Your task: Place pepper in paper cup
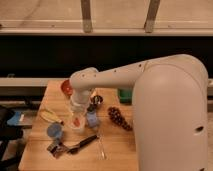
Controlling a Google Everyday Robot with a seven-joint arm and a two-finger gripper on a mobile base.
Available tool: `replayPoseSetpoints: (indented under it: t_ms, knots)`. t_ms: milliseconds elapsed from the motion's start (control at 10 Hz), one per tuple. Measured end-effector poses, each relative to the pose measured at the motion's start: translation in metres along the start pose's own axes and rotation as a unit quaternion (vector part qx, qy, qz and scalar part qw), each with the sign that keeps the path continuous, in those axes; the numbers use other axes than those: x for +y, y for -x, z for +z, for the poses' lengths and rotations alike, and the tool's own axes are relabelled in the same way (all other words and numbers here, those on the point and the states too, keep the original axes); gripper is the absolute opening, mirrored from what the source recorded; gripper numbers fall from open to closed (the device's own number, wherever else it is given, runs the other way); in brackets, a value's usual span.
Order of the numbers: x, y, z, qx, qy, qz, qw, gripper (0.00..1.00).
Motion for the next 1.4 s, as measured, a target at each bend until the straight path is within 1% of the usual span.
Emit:
replayPoseSetpoints:
  t_ms: [200,800,1100,1200,1300,1400]
  knots:
    - [0.0,0.0,0.0,0.0,0.0,0.0,1.0,0.57]
    - [0.0,-0.001,0.001,0.004,0.0,-0.001,1.0,0.58]
    - [0.0,-0.001,-0.002,0.003,-0.002,-0.003,1.0,0.58]
    - [0.0,-0.001,-0.005,-0.002,-0.004,-0.004,1.0,0.59]
    - [-0.001,-0.001,-0.009,-0.007,-0.006,-0.006,0.9999,0.63]
    - [0.0,0.0,-0.019,-0.018,-0.01,-0.009,0.9998,0.73]
